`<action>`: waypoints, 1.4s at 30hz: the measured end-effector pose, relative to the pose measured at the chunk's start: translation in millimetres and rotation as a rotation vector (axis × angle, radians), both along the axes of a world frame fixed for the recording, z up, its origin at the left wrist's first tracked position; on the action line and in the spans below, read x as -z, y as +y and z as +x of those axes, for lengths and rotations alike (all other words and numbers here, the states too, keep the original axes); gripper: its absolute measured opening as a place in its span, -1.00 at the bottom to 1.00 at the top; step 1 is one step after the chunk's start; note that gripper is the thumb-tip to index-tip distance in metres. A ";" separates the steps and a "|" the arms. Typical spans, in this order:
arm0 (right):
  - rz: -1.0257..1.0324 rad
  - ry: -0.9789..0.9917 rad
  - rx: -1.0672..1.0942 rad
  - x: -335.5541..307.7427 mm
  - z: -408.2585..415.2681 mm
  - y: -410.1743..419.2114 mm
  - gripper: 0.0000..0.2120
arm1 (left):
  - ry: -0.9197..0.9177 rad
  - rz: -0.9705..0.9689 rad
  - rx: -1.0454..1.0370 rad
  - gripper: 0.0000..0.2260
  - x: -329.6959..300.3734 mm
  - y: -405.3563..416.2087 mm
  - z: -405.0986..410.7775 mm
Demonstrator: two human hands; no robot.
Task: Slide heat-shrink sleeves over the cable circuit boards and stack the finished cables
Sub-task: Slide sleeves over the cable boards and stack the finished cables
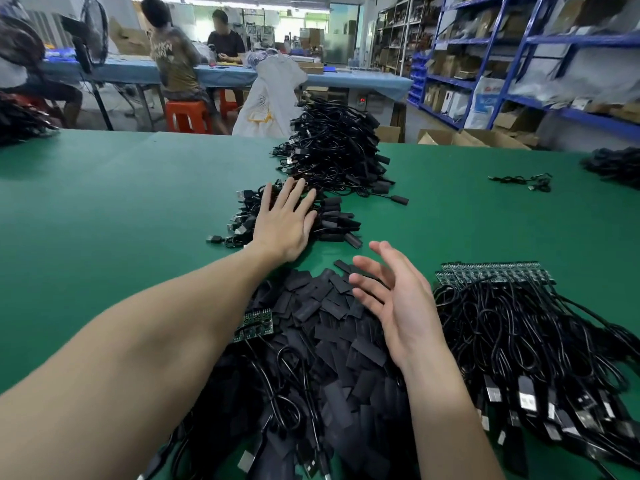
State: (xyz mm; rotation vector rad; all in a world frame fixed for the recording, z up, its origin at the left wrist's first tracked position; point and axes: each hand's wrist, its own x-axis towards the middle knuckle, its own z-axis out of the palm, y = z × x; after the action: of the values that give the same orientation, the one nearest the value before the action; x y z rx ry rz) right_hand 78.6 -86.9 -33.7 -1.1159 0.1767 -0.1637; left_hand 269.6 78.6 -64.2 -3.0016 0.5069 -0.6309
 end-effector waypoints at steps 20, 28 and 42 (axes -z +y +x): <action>-0.068 0.055 -0.011 -6.6 -7.2 9.2 -0.83 | 0.223 -0.557 0.110 -0.76 -39.8 31.6 -117.0; -0.599 0.020 -0.135 -1.8 -4.4 23.5 -0.88 | 0.194 -0.558 -0.045 -0.55 -28.9 38.7 -130.5; -1.371 -0.226 -0.346 9.2 -5.1 70.7 -0.80 | 0.206 -0.703 -0.009 -0.53 -31.8 53.4 -126.1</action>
State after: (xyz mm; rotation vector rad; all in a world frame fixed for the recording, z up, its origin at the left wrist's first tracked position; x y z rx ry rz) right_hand 73.5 -16.2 -42.9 -2.4462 -0.4102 -0.0848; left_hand 143.5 132.0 -32.4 -3.7574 0.3234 -0.5994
